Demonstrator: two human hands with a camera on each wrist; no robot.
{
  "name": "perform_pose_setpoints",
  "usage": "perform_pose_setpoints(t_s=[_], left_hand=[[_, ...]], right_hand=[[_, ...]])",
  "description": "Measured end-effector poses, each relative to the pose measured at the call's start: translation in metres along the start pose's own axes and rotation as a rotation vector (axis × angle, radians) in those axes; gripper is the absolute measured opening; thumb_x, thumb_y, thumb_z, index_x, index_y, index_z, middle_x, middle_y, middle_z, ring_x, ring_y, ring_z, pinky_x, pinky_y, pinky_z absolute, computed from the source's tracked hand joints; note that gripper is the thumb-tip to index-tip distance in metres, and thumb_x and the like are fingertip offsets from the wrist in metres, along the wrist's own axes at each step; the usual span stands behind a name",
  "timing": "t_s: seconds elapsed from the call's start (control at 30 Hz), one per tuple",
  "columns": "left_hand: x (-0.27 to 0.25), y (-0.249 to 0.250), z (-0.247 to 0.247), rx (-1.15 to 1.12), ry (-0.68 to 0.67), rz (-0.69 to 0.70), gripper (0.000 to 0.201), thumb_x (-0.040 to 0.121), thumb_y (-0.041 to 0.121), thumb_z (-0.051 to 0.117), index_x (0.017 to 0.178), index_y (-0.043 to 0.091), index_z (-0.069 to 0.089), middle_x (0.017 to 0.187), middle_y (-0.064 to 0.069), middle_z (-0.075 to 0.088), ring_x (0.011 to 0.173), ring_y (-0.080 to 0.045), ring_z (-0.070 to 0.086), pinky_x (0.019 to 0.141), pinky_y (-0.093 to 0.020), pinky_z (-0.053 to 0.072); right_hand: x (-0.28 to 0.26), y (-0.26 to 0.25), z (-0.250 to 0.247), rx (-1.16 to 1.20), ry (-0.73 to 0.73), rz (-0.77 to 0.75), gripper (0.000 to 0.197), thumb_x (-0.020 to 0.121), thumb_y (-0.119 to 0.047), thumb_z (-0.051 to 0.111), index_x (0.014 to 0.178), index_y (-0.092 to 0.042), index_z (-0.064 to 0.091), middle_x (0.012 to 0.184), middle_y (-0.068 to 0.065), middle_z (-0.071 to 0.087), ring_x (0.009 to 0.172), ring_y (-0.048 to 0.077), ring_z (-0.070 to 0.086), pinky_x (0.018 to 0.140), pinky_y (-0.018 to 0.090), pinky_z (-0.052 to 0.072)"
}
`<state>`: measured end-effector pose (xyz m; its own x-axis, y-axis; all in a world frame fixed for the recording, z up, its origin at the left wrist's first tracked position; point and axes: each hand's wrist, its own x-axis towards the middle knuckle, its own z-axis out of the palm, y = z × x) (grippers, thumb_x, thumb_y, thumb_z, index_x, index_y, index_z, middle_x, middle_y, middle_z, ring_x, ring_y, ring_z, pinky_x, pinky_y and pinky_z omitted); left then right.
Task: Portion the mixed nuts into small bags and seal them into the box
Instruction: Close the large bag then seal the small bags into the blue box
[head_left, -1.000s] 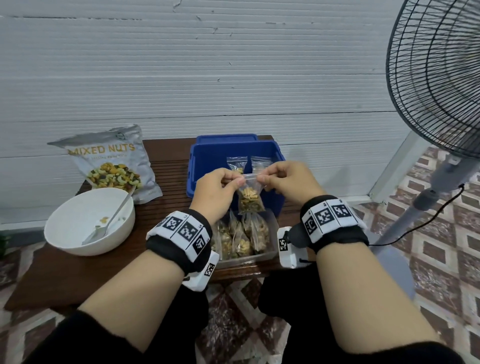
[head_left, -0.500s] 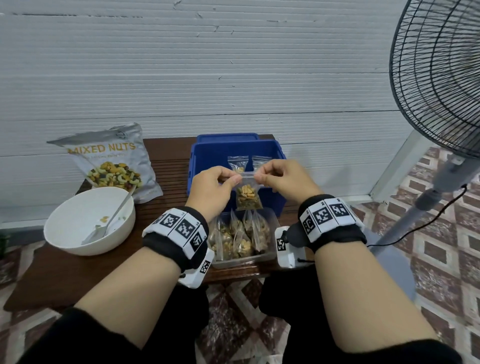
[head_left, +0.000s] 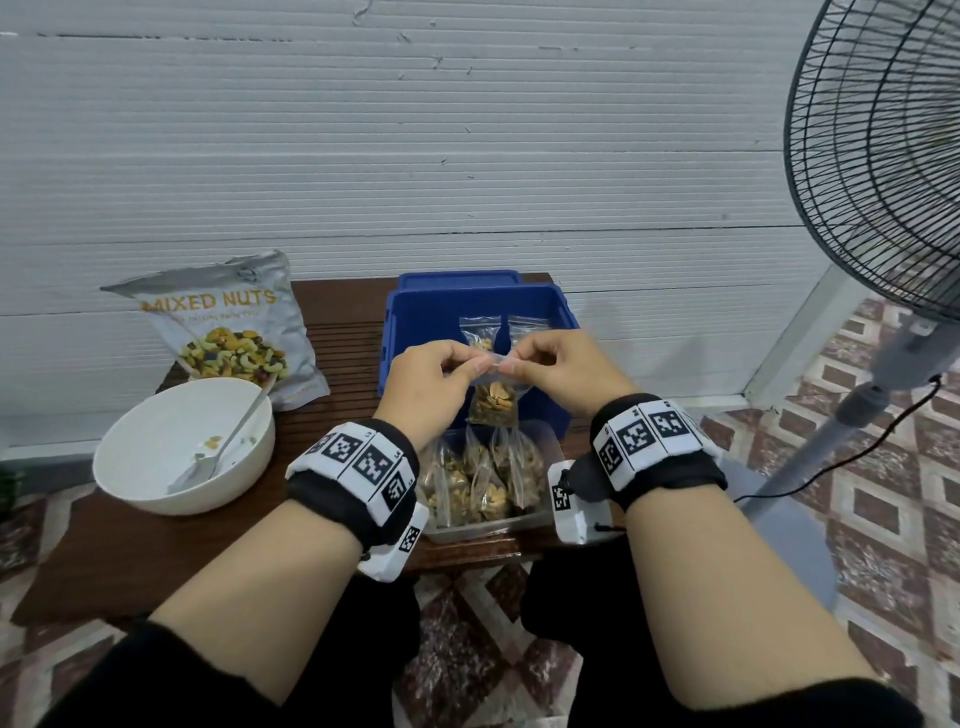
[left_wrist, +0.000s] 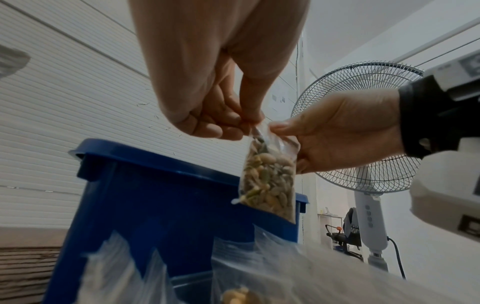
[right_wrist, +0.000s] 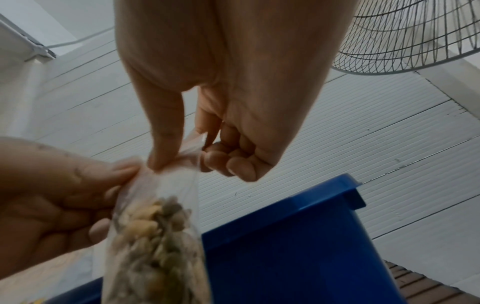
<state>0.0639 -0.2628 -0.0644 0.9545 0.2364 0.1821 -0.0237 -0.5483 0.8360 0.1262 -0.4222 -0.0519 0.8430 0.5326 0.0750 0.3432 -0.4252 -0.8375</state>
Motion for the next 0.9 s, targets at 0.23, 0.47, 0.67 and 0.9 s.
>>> perform_pose_setpoints(t_s=[0.23,0.47,0.67,0.9], left_hand=[[0.003,0.000,-0.004,0.023,-0.018,0.005,0.016,0.094,0.023,0.058,0.100,0.021,0.073,0.095,0.009,0.069,0.096,-0.006,0.060,0.080,-0.014,0.042],[0.001,-0.002,-0.008,0.083,-0.016,-0.012,0.018,0.096,0.023,0.055,0.100,0.018,0.072,0.093,0.007,0.067,0.090,-0.007,0.058,0.077,-0.018,0.036],[0.005,-0.008,-0.011,0.021,0.006,-0.026,0.013,0.093,0.024,0.061,0.093,0.020,0.074,0.090,0.008,0.070,0.089,-0.007,0.063,0.079,-0.020,0.044],[0.011,-0.009,-0.027,-0.115,-0.042,0.038,0.013,0.093,0.027,0.061,0.098,0.025,0.073,0.095,0.012,0.071,0.092,0.000,0.064,0.084,-0.018,0.048]], right_hand=[[0.005,-0.002,0.004,0.005,0.030,0.017,0.010,0.088,-0.017,0.067,0.078,-0.014,0.066,0.075,0.002,0.065,0.071,0.012,0.059,0.074,0.028,0.050],[0.001,-0.010,-0.001,-0.028,-0.056,-0.008,0.021,0.090,-0.006,0.059,0.082,-0.024,0.067,0.081,-0.005,0.067,0.077,0.005,0.060,0.079,0.020,0.047],[0.003,-0.011,-0.002,-0.033,-0.088,0.004,0.018,0.088,-0.003,0.061,0.089,-0.018,0.070,0.076,-0.008,0.065,0.070,-0.004,0.059,0.072,0.013,0.046],[0.008,-0.020,-0.004,-0.127,0.029,-0.033,0.007,0.088,-0.018,0.067,0.082,-0.017,0.069,0.071,-0.006,0.064,0.065,0.002,0.055,0.061,0.011,0.041]])
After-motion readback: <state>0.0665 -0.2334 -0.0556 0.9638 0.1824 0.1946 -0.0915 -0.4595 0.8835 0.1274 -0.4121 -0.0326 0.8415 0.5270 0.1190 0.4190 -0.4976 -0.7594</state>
